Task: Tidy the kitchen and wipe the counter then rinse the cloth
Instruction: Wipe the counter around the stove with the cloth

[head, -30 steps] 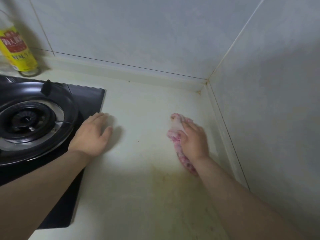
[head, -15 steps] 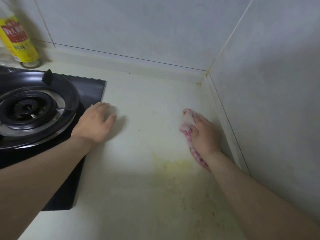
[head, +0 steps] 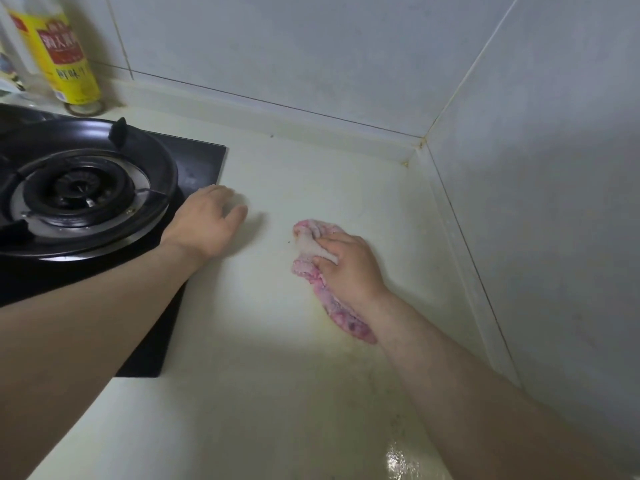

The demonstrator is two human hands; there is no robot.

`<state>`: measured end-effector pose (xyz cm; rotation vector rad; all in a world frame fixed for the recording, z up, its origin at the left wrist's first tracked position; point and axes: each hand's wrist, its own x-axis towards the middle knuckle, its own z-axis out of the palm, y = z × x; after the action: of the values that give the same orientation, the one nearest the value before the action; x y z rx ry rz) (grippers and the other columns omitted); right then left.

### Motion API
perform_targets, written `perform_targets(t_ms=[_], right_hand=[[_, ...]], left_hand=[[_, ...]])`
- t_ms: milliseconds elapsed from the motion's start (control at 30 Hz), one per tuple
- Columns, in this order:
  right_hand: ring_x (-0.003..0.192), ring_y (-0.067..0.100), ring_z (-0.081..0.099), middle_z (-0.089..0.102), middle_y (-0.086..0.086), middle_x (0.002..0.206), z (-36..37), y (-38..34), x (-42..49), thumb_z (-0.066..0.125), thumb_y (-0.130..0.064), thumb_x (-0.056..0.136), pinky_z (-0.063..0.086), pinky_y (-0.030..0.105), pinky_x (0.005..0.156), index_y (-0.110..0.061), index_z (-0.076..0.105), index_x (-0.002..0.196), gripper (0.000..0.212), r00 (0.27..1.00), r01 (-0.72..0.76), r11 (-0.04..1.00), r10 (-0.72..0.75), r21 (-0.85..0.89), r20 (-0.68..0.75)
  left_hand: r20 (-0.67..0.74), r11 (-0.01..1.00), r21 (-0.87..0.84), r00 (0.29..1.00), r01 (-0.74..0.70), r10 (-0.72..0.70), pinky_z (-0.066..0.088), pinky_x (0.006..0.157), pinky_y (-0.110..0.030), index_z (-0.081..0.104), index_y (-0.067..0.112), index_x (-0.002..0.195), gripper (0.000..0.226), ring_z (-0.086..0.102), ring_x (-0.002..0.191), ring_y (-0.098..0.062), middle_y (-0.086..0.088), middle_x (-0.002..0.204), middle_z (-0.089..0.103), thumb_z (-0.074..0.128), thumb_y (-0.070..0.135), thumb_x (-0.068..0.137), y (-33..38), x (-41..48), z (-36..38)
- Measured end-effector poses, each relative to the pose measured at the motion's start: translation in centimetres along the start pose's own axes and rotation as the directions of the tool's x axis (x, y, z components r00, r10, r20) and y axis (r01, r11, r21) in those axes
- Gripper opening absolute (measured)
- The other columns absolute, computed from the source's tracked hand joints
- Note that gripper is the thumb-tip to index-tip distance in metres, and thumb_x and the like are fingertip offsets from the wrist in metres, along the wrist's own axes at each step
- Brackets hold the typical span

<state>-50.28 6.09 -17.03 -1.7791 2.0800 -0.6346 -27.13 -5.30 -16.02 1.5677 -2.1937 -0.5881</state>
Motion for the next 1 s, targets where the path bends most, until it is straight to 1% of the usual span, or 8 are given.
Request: perform_targets(t_ms=[100, 300, 433, 567, 700, 800, 900, 1000], right_hand=[[0.117, 0.019, 0.052, 0.065, -0.007, 0.126, 0.2, -0.3, -1.9, 0.065, -0.025, 0.089, 0.038, 0.031, 0.106, -0.02, 0.069, 0.124, 0.036, 0.999, 0.046, 0.999, -0.045, -0.02, 0.022], [0.108, 0.015, 0.056, 0.067, -0.011, 0.116, -0.2, 0.4, -7.0, 0.048, -0.045, 0.082, 0.04, 0.029, 0.101, -0.022, 0.072, 0.118, 0.049, 0.995, 0.083, 0.996, -0.08, -0.042, 0.065], [0.109, 0.014, 0.055, 0.068, -0.008, 0.116, -0.3, 0.3, -10.4, 0.053, -0.039, 0.083, 0.036, 0.021, 0.1, -0.019, 0.072, 0.117, 0.044, 0.994, 0.112, 0.992, -0.113, -0.05, -0.011], [0.111, 0.014, 0.053, 0.066, -0.008, 0.12, -0.2, 0.3, -10.4, 0.052, -0.039, 0.084, 0.037, 0.024, 0.1, -0.02, 0.07, 0.121, 0.045, 0.995, 0.087, 0.994, -0.09, -0.07, -0.049], [0.119, 0.021, 0.055, 0.063, -0.005, 0.128, -0.2, 0.3, -8.0, 0.051, -0.038, 0.082, 0.034, 0.025, 0.105, -0.021, 0.065, 0.128, 0.051, 0.994, 0.094, 0.982, -0.101, -0.165, -0.039], [0.125, 0.019, 0.051, 0.059, -0.005, 0.136, -0.2, 0.1, -5.5, 0.045, -0.05, 0.08, 0.032, 0.028, 0.109, -0.022, 0.06, 0.134, 0.062, 0.998, 0.046, 0.972, -0.056, -0.231, -0.034], [0.125, 0.018, 0.052, 0.059, -0.004, 0.137, -0.1, 0.0, -4.1, 0.045, -0.055, 0.08, 0.034, 0.029, 0.109, -0.023, 0.06, 0.134, 0.064, 0.997, 0.045, 0.957, -0.061, -0.288, -0.049], [0.126, 0.019, 0.051, 0.058, -0.004, 0.137, -0.2, 0.0, -4.1, 0.043, -0.058, 0.081, 0.034, 0.031, 0.107, -0.024, 0.059, 0.134, 0.065, 0.998, 0.047, 0.942, -0.062, -0.331, -0.034]], left_hand=[[0.016, 1.0, -0.015, 1.0, 0.002, -0.002, 0.033, 0.108, -0.04, 0.052, 0.003, 0.134, 0.061, 0.045, 0.131, -0.028, -0.013, 0.139, 0.052, 0.037, 0.045, 0.093, -0.1, -0.1, -0.3], [0.02, 1.0, -0.022, 1.0, -0.001, 0.001, 0.038, 0.102, -0.041, 0.057, 0.002, 0.125, 0.058, 0.05, 0.122, -0.03, -0.014, 0.129, 0.057, 0.036, 0.044, 0.092, 0.2, -0.2, -0.6], [0.028, 0.999, -0.029, 1.0, 0.013, -0.013, 0.04, 0.096, -0.042, 0.059, -0.001, 0.115, 0.048, 0.053, 0.114, -0.032, -0.016, 0.122, 0.059, 0.041, 0.039, 0.096, 0.3, -0.3, -0.6], [0.032, 1.0, -0.025, 0.999, 0.01, -0.009, 0.042, 0.094, -0.044, 0.059, 0.0, 0.111, 0.049, 0.054, 0.113, -0.033, -0.016, 0.119, 0.059, 0.041, 0.042, 0.095, 0.5, -0.4, -0.8], [0.057, 0.999, -0.02, 0.998, 0.035, -0.033, 0.043, 0.091, -0.042, 0.059, 0.003, 0.107, 0.049, 0.053, 0.11, -0.031, -0.011, 0.114, 0.059, 0.039, 0.045, 0.091, 0.5, -0.4, -0.8], [0.047, 1.0, -0.003, 0.999, 0.011, -0.011, 0.038, 0.102, -0.041, 0.056, 0.002, 0.125, 0.049, 0.048, 0.124, -0.03, -0.013, 0.131, 0.056, 0.046, 0.04, 0.096, 0.5, -0.3, -0.5], [0.02, 1.0, -0.009, 1.0, -0.006, 0.006, 0.035, 0.104, -0.04, 0.053, 0.002, 0.13, 0.049, 0.046, 0.127, -0.029, -0.013, 0.136, 0.053, 0.049, 0.038, 0.097, 0.5, -0.4, -0.5], [0.118, 0.998, -0.025, 0.991, -0.054, 0.056, 0.022, 0.116, -0.036, 0.04, 0.012, 0.147, 0.058, 0.032, 0.142, -0.024, -0.006, 0.153, 0.039, 0.05, 0.04, 0.097, 0.8, -1.5, -1.3]])
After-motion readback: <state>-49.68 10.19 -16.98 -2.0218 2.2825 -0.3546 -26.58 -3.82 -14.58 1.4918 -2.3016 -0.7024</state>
